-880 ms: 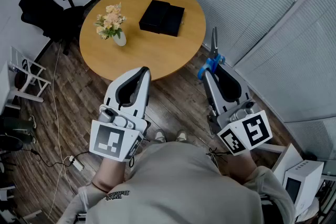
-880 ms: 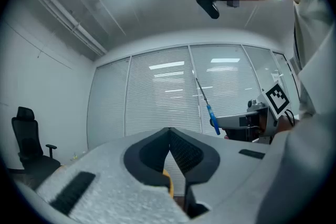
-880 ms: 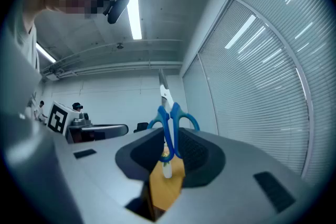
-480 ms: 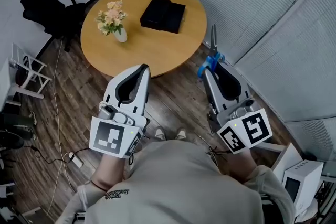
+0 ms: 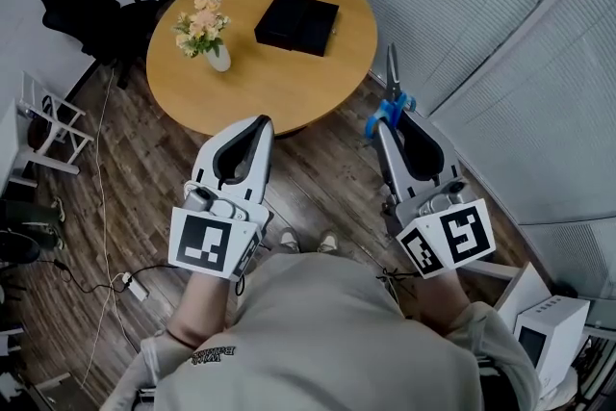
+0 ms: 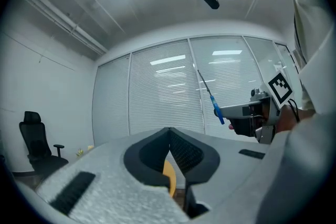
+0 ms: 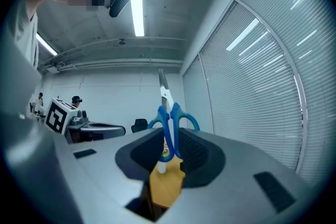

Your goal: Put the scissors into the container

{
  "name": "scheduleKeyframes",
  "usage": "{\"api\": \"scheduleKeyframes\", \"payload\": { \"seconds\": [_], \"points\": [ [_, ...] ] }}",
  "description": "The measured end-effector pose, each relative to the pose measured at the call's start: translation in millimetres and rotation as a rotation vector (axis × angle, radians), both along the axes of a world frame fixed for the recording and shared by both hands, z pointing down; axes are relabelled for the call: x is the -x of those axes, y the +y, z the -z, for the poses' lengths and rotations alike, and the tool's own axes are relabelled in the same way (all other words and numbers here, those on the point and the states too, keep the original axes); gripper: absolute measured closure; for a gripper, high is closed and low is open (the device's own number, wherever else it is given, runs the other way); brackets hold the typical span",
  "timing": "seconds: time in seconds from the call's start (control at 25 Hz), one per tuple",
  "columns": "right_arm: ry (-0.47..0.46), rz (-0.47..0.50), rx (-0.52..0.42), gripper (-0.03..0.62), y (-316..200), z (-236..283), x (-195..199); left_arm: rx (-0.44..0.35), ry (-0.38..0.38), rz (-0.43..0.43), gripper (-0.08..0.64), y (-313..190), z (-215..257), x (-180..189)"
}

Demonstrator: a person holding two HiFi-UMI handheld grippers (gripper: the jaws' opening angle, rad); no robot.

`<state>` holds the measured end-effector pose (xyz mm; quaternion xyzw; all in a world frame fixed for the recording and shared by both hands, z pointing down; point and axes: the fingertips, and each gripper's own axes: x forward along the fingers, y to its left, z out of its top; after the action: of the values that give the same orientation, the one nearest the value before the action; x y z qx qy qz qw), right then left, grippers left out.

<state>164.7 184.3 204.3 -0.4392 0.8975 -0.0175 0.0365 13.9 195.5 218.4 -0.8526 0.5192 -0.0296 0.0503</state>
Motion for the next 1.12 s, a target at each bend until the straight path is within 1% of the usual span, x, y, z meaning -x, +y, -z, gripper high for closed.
{"api": "scheduleKeyframes", "payload": {
  "seconds": [0.2,0.36,0.6,1.0,1.12],
  "points": [
    [0.001,0.011,0.004,0.495,-2,-5,-10,0.03,-0.005,0.03,0.538,3,-17,-3],
    [-0.003,0.027,0.009,0.495,-3,-8,-15,0.022,0.027,0.053,0.538,6,-14,-5],
    [-0.021,0.049,0.011,0.495,-5,-13,-23,0.029,0.006,0.077,0.538,9,-15,-12],
    [-0.054,0.052,0.03,0.495,-4,-24,-43,0.028,-0.011,0.079,0.538,14,-21,-33],
    [-0.064,0.056,0.031,0.495,-4,-24,-45,0.04,-0.004,0.079,0.538,14,-20,-38]
  ]
}}
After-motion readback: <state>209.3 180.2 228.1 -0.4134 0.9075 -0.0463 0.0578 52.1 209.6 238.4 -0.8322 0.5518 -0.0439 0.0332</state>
